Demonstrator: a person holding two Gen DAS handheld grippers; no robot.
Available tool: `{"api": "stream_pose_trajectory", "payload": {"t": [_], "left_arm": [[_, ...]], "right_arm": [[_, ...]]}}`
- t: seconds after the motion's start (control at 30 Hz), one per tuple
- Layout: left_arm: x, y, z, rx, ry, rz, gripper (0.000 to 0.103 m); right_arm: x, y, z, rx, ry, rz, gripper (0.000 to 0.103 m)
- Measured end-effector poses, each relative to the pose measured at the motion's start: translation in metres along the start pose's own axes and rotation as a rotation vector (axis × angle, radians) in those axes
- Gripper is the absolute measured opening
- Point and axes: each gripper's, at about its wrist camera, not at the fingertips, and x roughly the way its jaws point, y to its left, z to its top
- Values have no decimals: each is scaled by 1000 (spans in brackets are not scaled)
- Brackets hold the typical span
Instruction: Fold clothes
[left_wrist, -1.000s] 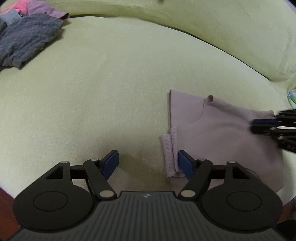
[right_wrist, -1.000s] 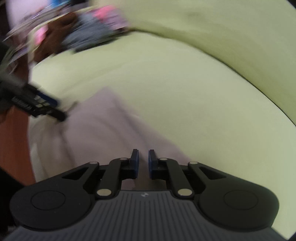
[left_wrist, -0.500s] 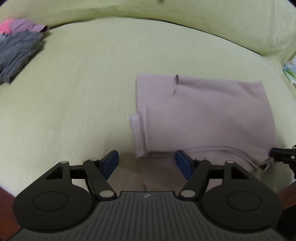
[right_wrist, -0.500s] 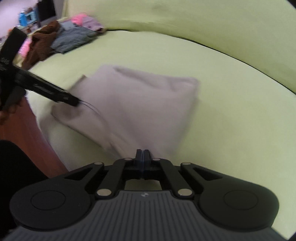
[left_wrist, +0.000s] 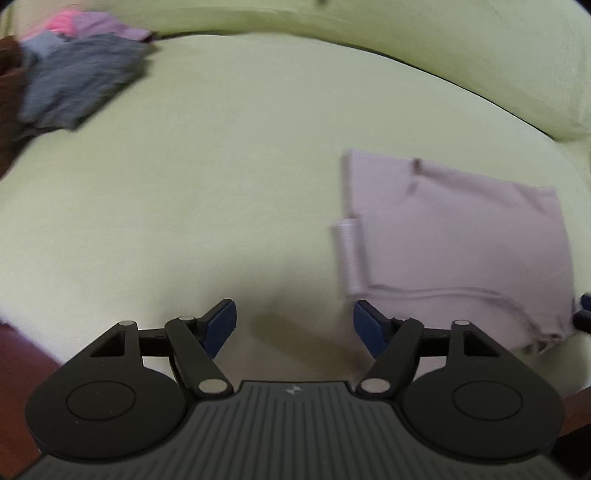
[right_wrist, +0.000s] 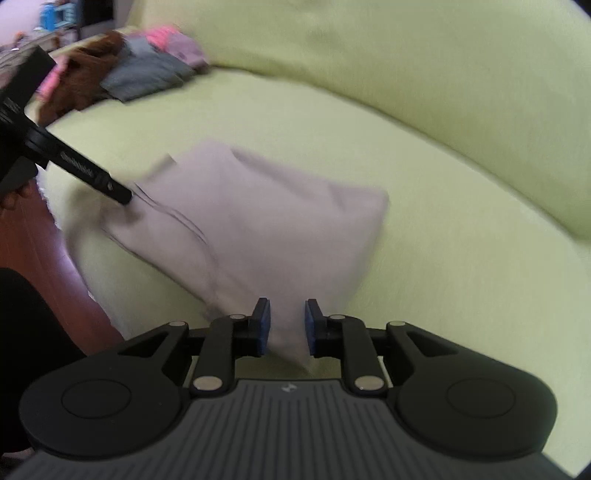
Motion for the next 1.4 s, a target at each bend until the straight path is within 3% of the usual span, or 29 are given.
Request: {"api": "stream_pose_trajectory", "payload": {"t": [0.07,0.17,0.23,0.27,0.33,0.4,0.47,0.53,0.7,1.0,1.07,1.2,1.4], "left_arm": [[-4,7,-2,-15,-1,-14,71],[-14,12,0,-4,-32,12,71],[-17,19,3,-20,-37,-1,71],[-19,23,5,-27,-38,-4,71],[-24,30,10,-25,-42,-2,71],[-25,36,14,-30,-43,-9,71],[-24,41,17,-34,-38,-29,71],[-22,42,18,-30,-40,-34,71],[-16,45,21,-30,-39,-56,71],[-7,51,19,-50,-27,-56,71],[-6,52,18,-52,-26,-53,71],[-4,55,17,-57,-24,-49,71],[-3,58,18,-61,-21,-48,71]], "right_arm": [[6,25,16,-74,-58,34,39],[20,50,28,-152,-60,54,42],[36,79,42,-240,-66,92,60],[40,86,44,-264,-72,102,64],[43,103,44,-327,-81,114,83],[45,117,41,-423,-90,114,87],[51,131,30,-570,-78,71,87],[55,140,22,-634,-67,34,85],[75,158,15,-700,-55,-46,73],[91,166,11,-664,-152,-166,74],[97,167,14,-640,-173,-187,68],[111,169,22,-617,-181,-199,44],[116,175,24,-597,-169,-194,35]]}}
